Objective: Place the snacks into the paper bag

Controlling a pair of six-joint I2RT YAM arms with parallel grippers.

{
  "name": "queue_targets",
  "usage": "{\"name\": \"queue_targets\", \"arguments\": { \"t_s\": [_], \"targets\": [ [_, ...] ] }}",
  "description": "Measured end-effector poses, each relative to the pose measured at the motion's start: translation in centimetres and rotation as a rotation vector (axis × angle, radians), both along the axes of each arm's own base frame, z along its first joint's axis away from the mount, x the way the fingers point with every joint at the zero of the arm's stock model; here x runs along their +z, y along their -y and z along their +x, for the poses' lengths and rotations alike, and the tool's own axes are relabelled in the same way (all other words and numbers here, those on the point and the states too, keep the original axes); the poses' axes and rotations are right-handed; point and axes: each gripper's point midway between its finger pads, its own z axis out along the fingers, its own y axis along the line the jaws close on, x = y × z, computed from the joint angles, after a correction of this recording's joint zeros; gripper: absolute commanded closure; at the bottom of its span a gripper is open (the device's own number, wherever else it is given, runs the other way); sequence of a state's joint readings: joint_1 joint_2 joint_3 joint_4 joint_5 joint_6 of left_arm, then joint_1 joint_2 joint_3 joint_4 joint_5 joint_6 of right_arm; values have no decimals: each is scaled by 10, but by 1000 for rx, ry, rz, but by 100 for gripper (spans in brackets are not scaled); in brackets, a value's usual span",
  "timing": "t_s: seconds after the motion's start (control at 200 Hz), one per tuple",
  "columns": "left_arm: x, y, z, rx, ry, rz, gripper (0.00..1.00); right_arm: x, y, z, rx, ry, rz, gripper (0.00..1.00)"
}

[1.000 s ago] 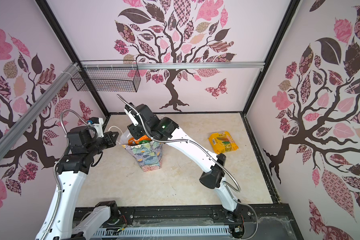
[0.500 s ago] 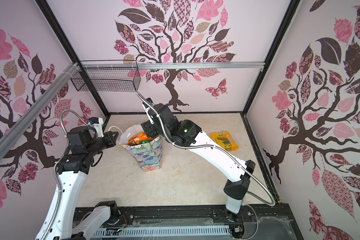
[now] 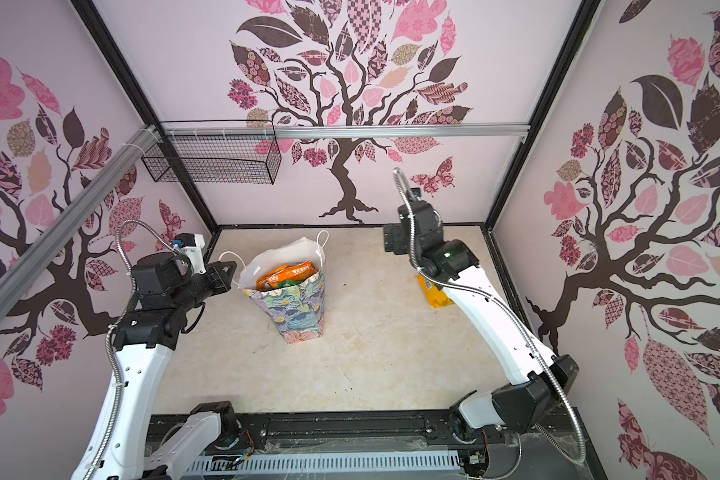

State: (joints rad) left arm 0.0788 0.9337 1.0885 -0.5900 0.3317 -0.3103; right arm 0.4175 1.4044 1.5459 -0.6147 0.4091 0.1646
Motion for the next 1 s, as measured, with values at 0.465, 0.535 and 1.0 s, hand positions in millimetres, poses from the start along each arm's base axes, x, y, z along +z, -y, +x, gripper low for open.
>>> {"name": "queue_targets", "arguments": {
  "t_s": [0.465, 0.535, 1.0],
  "targets": [
    [1, 2, 1, -10, 9, -4, 90, -179, 37, 41, -157, -348, -145, 0],
    [1, 2, 1, -9, 7, -4, 90, -195, 45, 49, -176, -381, -153, 1],
    [1, 2, 1, -10, 8, -5, 90, -232, 140, 85, -355, -398, 17, 0]
  ]
}}
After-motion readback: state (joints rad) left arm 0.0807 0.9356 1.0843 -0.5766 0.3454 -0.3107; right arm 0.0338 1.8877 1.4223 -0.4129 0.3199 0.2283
